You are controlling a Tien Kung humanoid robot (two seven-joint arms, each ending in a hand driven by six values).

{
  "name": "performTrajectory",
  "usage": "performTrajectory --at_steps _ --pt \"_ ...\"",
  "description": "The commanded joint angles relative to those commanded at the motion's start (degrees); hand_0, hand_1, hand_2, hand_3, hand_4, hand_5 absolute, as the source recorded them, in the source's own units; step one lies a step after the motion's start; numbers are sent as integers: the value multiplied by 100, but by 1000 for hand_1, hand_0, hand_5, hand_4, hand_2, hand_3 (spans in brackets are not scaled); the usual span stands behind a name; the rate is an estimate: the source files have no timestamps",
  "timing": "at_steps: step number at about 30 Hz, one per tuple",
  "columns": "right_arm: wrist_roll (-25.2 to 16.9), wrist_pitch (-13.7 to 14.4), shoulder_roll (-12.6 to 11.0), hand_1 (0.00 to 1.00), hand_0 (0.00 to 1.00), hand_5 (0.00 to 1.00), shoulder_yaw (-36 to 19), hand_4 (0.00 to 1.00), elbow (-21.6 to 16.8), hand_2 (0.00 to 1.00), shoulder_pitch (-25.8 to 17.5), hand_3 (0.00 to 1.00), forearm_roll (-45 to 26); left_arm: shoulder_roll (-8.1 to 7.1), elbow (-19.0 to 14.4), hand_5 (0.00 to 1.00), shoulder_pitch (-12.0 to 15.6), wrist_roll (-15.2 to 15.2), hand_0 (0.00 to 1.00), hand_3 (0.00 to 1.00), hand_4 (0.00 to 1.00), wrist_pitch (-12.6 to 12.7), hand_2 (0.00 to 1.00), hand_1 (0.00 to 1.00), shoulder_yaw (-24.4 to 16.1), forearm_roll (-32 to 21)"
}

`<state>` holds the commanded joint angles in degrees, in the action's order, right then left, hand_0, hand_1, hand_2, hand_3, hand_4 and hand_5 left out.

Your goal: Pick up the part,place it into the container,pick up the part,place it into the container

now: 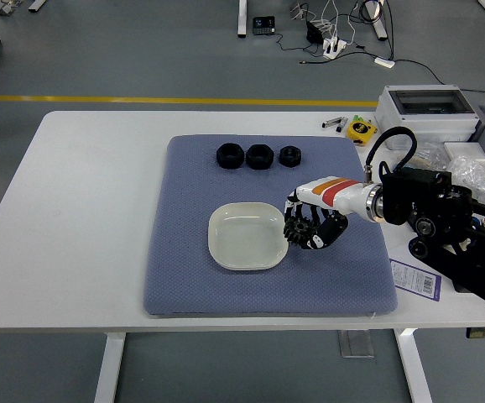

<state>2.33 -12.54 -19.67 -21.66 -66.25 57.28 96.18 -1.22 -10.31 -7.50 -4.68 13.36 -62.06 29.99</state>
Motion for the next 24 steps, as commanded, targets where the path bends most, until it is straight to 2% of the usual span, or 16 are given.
performTrajectory --at_steps 1,2,14,24 --pt "1 9 47 330 317 68 16 648 23 374 26 389 -1 -3 0 552 -1 1 720 552 589 0 619 631 2 -7" --pt "-2 20 108 296 283 50 41 693 55 345 60 361 1 -6 0 552 -2 1 720 552 589 1 620 629 -2 -9" --pt "58 91 881 271 256 41 372 705 476 333 465 341 -4 -27 0 552 -38 -1 721 552 592 7 623 625 -4 -16" --pt "547 17 1481 287 258 53 659 697 1019 341 793 366 156 -51 0 551 -76 2 721 551 590 20 623 623 16 -41"
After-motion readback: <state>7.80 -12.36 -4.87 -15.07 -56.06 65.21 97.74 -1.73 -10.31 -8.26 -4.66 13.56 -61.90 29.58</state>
